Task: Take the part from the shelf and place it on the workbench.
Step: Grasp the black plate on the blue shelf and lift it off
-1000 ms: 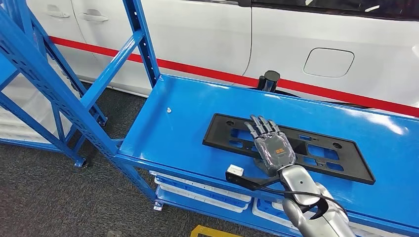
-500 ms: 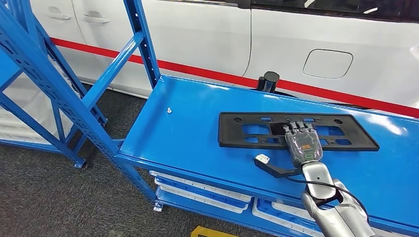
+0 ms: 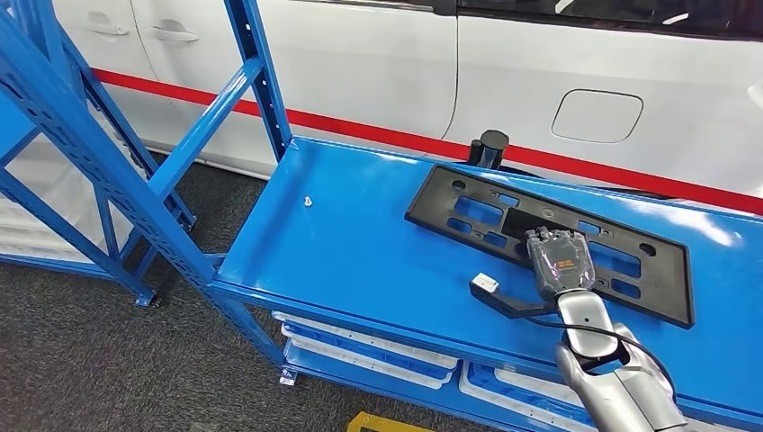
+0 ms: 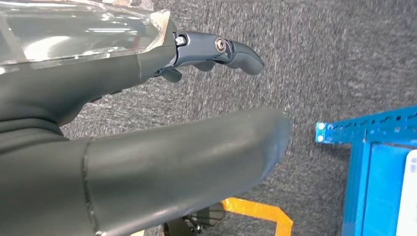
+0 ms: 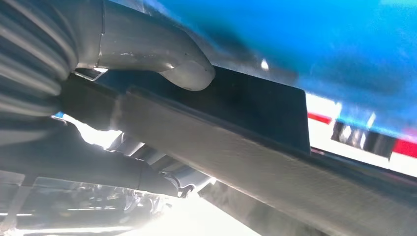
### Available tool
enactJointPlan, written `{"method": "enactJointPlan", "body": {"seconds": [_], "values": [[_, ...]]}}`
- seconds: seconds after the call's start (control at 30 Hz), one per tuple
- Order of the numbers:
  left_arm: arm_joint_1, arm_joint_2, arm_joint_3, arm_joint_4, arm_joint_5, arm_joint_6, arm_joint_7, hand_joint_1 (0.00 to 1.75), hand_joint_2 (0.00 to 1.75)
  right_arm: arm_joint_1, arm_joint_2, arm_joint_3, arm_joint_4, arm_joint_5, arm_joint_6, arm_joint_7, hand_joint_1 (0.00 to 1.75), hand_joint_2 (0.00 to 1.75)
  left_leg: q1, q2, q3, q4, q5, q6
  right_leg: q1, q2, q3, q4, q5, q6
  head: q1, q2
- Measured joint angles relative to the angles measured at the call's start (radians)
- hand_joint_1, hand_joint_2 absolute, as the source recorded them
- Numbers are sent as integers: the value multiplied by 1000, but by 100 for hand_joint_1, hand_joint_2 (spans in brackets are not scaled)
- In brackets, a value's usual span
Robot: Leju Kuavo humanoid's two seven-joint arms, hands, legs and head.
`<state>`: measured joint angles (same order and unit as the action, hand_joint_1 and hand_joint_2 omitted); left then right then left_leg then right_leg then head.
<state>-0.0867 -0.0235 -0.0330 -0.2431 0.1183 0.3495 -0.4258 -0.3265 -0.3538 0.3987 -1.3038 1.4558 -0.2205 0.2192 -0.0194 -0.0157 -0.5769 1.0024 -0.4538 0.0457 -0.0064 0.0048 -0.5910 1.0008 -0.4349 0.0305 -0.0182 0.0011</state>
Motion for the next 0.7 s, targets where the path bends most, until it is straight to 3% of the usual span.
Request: {"method": "enactJointPlan", "body": {"seconds": [0.13, 0.23, 0.37, 0.57, 0.7], "values": [[2, -1, 12, 0, 0, 16, -21, 0, 0, 12, 12, -25, -10, -33, -59, -11, 175, 175, 0, 0, -1, 0, 0, 0, 0, 0, -1, 0, 0, 0, 0, 0], [4, -6, 25, -1, 1, 43, -87, 0, 0, 53, 18, -66, -73, -125, -175, -60, 175, 175, 0, -1, -3, 0, 0, 0, 0, 0, -3, 0, 0, 0, 0, 0], [4, -26, 67, -19, 29, 76, -215, 0, 0, 144, 24, -165, -262, -258, -309, -156, 175, 175, 0, -4, -4, 0, 0, 0, 0, -2, -4, 0, -1, -1, 0, 0], [0, -49, 131, -44, 52, 44, -241, 0, 0, 231, 24, -264, -515, -338, -401, -263, 175, 175, 0, -3, -3, 0, -3, -1, -1, 0, -4, 0, -2, -2, 0, 0], [-2, -56, 150, -51, 52, 42, -243, 0, 175, 250, 24, -288, -587, -345, -408, -273, 175, 175, 0, -1, -3, 0, -3, -1, -1, 0, -3, 0, -2, -2, 0, 0]]}}
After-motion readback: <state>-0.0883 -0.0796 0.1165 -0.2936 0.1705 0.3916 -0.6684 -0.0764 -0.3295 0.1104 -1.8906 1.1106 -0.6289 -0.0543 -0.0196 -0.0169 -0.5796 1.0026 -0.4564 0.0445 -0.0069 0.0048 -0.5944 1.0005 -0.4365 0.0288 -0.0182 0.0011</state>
